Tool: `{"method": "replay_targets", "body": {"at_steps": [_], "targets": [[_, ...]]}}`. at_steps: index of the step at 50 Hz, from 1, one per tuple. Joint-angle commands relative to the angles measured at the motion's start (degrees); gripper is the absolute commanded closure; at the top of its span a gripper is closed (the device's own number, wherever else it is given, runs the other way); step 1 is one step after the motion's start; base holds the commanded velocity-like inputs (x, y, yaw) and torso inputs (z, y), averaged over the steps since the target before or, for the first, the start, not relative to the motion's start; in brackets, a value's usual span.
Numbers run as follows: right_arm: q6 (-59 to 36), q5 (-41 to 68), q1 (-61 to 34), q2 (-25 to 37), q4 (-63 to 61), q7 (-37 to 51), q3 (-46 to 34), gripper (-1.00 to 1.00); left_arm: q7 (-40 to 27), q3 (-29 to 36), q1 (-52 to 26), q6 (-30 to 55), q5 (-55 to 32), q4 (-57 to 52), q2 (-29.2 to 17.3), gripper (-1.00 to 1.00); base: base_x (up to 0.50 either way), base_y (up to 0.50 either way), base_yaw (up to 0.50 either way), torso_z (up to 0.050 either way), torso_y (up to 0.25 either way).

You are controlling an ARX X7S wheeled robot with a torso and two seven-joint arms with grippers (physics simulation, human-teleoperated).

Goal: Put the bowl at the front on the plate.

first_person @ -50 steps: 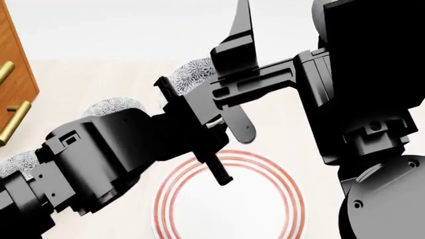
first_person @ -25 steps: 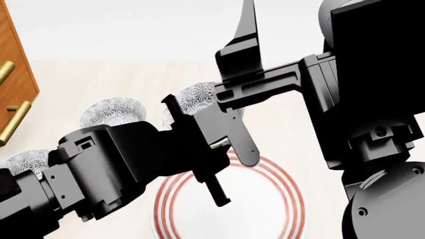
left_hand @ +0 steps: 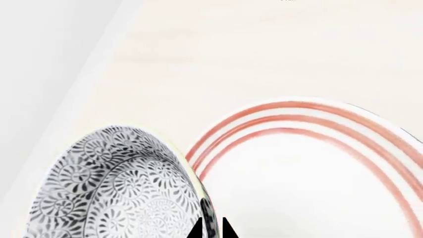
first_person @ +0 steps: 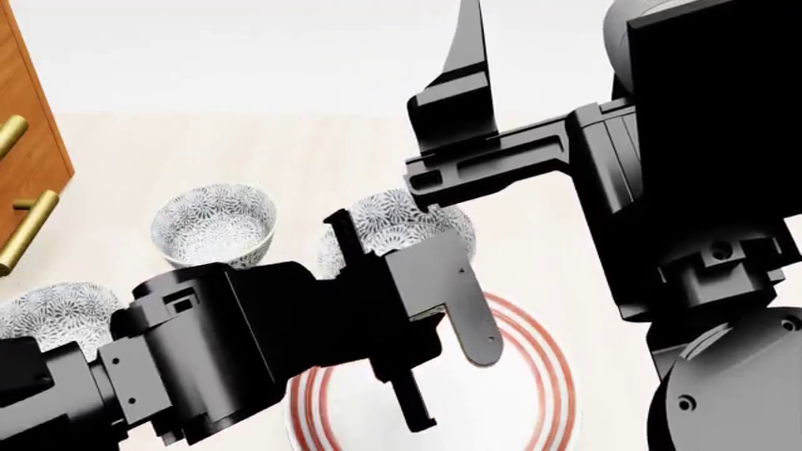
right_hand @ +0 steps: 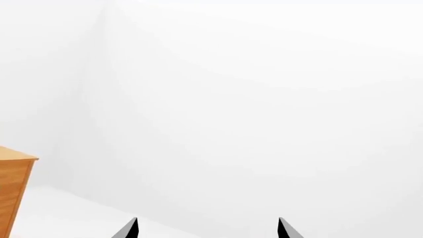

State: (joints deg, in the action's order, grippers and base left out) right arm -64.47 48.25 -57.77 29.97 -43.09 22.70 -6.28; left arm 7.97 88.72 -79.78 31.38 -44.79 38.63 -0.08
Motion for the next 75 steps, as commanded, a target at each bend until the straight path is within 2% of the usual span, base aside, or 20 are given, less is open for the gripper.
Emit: {"method": "replay_targets", "body": {"at_steps": [1, 29, 75], "targets": [[0.32, 0.06, -0.33, 0.12, 0.46, -0.08, -0.38, -1.00, -0.10, -0.14, 0.59, 0.38, 1.43, -2.63, 0.06, 1.00, 0.00, 0.00, 0.00, 0.000, 0.000], [0.67, 0.93, 0.06, 0.80, -0.10, 0.66, -0.12, -1.00, 1.92, 0.55, 1.94, 3.20, 3.09, -6.00, 0.03, 1.00, 0.00, 0.00, 0.00, 0.001, 0.000], [2.90, 0.22, 1.17, 1.68, 0.70, 0.46, -1.67, -1.00, 2.54, 0.17, 6.14, 1.81, 7.59, -6.11, 0.03, 1.00, 0.00, 0.00, 0.00, 0.000, 0.000]]}}
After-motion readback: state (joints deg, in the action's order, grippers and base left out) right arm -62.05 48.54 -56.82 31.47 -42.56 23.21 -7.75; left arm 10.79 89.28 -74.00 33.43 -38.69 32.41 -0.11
